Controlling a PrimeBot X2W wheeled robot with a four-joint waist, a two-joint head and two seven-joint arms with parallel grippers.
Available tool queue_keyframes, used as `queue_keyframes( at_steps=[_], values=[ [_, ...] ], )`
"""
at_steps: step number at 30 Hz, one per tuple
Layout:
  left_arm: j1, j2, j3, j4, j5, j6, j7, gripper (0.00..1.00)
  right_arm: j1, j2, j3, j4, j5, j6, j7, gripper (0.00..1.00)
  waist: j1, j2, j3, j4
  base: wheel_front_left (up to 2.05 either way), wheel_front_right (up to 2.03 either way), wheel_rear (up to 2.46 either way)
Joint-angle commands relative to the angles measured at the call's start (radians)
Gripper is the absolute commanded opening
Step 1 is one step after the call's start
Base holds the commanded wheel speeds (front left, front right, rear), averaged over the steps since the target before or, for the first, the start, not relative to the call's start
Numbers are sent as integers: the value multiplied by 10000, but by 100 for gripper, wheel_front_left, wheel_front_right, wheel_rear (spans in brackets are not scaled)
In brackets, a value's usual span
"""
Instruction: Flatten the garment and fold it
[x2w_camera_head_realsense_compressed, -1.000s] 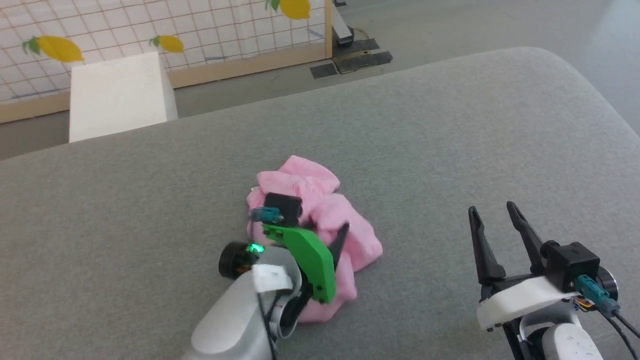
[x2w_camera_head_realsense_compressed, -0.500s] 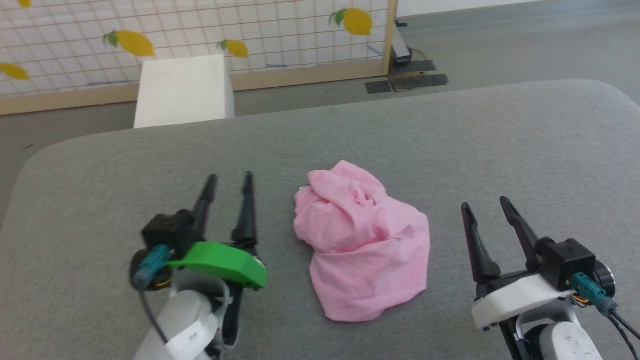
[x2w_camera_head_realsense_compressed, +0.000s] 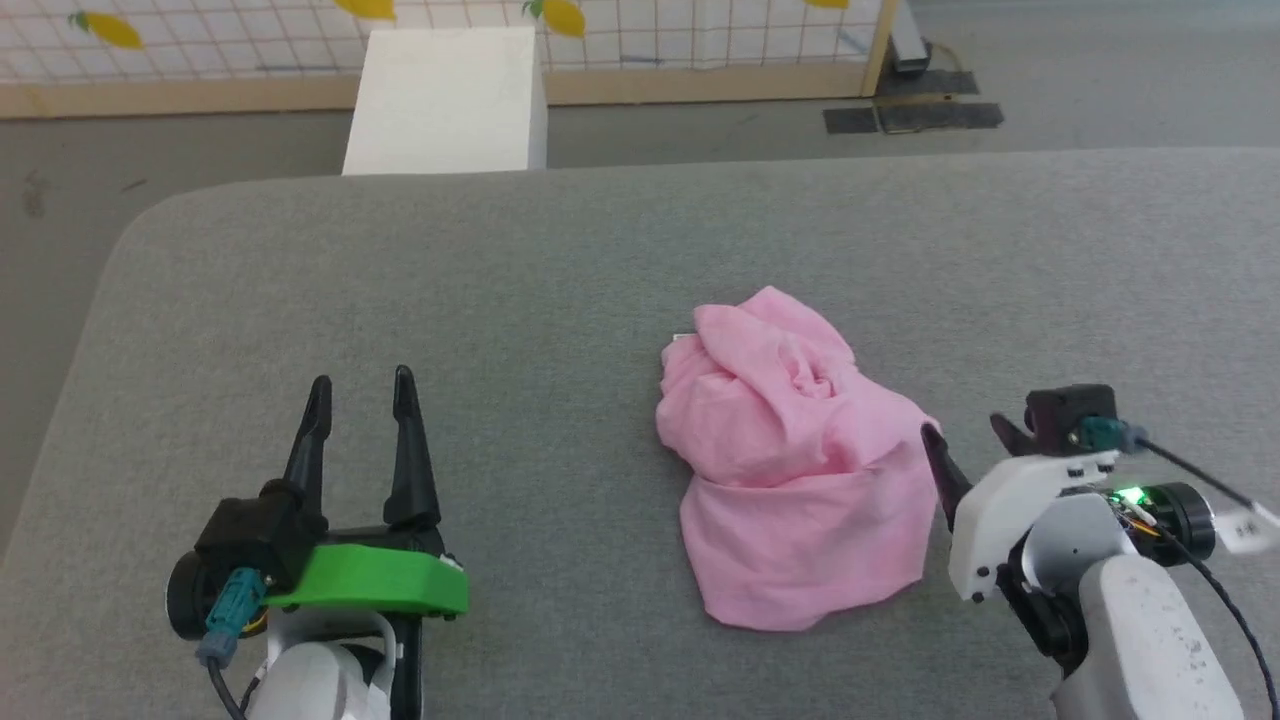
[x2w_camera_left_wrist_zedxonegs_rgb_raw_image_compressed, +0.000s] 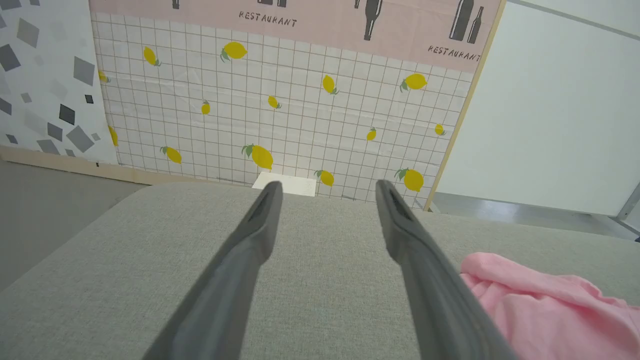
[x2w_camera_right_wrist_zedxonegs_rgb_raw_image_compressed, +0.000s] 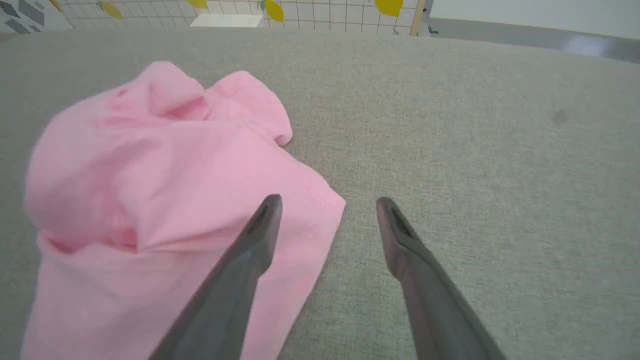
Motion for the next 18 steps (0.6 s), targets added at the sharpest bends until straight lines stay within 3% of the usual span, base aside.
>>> queue_keyframes(
  at_steps=[1,8,9,11,14,18],
  values=[
    [93,-80,52,4,216,-138,-36,100,-323,-34,-51,370,-82,-15,660,100,0,0,383,408,0,0,0],
    [69,-235,97,90,288,-340,-37,100,-1060,-286,317,1556,264,-15,3135,100,0,0,651,715,0,0,0],
    [70,-241,91,108,278,-344,-37,100,-1092,-335,455,1622,404,-15,3450,84,0,0,669,721,0,0,0],
    [59,-246,41,129,178,-306,-37,100,-1114,-440,631,1610,683,-15,3731,0,0,0,671,699,0,0,0],
    [55,-248,-27,201,94,-259,-37,100,-1076,-569,496,1310,963,-15,3367,0,0,0,592,578,0,0,0],
    [53,-250,6,310,107,-285,-37,100,-814,-531,-626,688,987,-15,2237,0,0,0,373,315,0,0,0]
  ],
)
